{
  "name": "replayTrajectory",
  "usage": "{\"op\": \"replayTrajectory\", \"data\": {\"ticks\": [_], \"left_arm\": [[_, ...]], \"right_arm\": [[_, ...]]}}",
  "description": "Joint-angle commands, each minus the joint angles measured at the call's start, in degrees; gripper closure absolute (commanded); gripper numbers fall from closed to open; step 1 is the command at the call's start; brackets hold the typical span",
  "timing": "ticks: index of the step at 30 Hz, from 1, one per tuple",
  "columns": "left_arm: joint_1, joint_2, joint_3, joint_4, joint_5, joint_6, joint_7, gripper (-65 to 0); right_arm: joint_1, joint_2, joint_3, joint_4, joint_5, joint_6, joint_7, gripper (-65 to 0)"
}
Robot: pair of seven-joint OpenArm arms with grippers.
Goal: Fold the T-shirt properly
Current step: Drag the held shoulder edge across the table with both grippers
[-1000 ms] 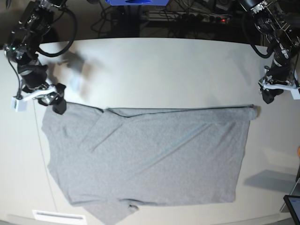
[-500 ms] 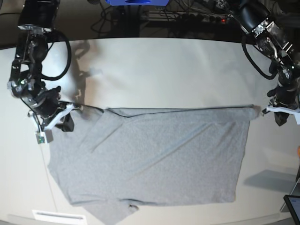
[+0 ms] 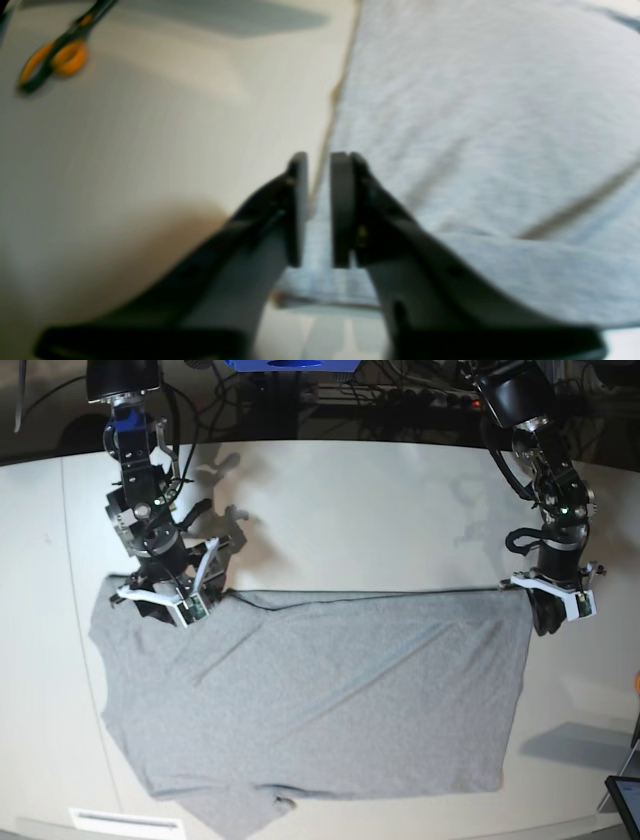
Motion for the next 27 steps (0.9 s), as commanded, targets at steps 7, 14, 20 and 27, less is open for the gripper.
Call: {"op": "replayTrajectory", "data": {"ticks": [7,14,20,27], "left_arm": [[-3.69,-1.12,1.54,-2.41,-0.41,0.48,-2.39,-17.5],[-8.09,-0.86,1.80,-10.06,-0.23,0.48,-2.39,-17.3],[-8.26,-0.95,1.80,-13.67,-0.23,0.48,-2.39,-17.3],[-8.26,-1.65,7.25,-17.71,1.88,0.56,-2.39,-17.3]], "right_arm": [[2.65,-0.18,0.13,-0.49,0.17,-0.28,1.82,-36.3],[6.87,-0.18,0.13,-7.87,0.17,-0.37,2.52,-36.0],[7.48,-0.18,0.22,-12.53,0.17,-0.46,6.12,-36.0],[7.04,-0.18,0.31,-14.03,0.17,-0.72,6.21,-36.0]]}}
